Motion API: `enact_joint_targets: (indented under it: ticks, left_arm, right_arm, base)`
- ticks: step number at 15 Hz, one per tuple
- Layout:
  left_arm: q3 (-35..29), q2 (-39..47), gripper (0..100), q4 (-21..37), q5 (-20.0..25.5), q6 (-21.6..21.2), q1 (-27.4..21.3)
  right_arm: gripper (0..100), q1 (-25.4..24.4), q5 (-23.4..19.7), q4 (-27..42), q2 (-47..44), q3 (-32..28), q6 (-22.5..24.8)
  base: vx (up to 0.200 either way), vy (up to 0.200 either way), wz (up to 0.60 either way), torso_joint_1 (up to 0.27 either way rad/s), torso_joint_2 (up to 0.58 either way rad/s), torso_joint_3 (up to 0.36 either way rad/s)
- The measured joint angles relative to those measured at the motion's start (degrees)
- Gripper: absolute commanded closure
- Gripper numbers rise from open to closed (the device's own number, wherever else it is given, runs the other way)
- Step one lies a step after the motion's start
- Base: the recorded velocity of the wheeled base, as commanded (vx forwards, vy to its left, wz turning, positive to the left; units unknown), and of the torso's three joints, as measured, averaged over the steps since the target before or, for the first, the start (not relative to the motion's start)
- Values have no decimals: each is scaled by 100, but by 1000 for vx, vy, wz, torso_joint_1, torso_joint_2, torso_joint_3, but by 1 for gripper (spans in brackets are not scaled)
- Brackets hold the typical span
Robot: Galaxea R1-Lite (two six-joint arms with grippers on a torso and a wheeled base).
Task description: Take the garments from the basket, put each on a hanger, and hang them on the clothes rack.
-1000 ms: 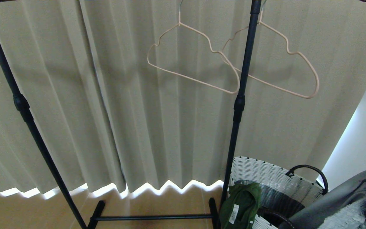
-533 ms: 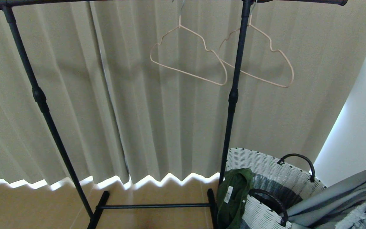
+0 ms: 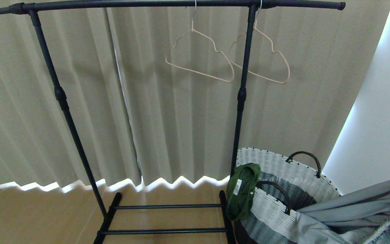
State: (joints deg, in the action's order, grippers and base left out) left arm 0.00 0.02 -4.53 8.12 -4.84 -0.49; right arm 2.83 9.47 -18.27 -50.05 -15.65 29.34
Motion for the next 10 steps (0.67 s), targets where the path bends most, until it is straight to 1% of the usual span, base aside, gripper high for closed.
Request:
enact_joint_targets:
  ticks: [3,9,10]
  left_arm:
    - [0,0,0,0,-2,0,2]
    - [0,0,0,5,-5,0,-4]
    - [0,0,0,0,-2,-5,-4]
  right_arm:
    - [100,1,-1,0,-9,0,-1]
    - [100,0,-9,7,-18,15,0]
    - [100,-2,-9,-1,-16,26,0]
  base:
    - [0,0,0,0,0,0]
    - [0,200,0,5,4,2]
    - [0,0,0,0,0,0]
